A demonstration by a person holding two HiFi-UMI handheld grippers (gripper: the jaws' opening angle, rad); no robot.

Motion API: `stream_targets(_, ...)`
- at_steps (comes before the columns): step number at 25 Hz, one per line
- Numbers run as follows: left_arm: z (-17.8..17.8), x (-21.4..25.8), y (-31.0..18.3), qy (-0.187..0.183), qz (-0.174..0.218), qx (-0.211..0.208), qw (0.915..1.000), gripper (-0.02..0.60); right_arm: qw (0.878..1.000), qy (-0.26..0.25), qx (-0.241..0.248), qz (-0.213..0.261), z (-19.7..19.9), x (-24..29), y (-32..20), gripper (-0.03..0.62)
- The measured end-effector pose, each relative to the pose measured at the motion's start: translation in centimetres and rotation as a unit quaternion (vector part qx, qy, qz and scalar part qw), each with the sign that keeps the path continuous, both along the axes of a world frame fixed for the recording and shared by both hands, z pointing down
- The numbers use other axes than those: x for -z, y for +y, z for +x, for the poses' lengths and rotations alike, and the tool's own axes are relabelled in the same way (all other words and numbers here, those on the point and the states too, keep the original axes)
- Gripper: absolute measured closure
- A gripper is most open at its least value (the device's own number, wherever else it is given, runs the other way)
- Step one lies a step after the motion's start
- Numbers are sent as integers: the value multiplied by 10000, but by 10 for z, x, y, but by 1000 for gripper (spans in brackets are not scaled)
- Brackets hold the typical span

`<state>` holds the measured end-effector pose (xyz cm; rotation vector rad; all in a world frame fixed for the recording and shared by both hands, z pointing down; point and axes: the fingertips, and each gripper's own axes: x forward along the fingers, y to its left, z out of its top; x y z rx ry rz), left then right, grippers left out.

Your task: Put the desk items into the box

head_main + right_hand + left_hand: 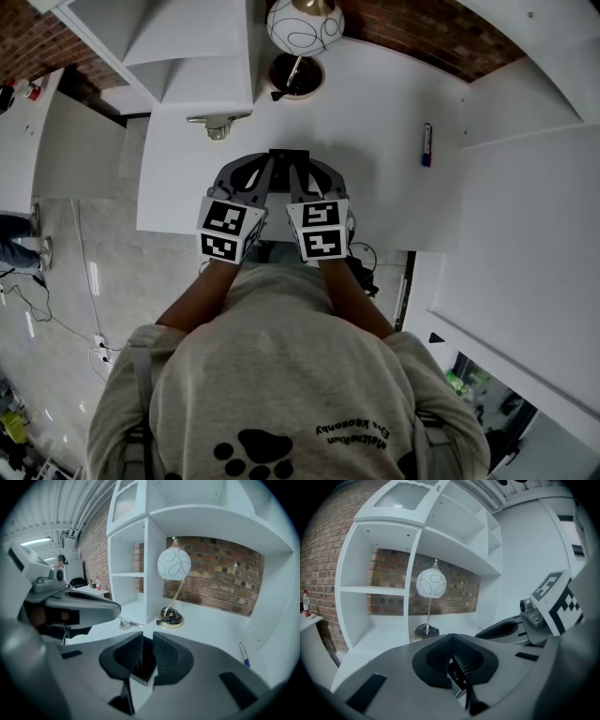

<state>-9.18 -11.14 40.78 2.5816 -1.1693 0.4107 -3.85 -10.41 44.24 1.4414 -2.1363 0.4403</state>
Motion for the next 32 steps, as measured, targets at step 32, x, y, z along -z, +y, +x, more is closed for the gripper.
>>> stream_targets(32,2,133,49,202,1422,157,9895,574,9636,-572,-210,2604,9,181,54,579)
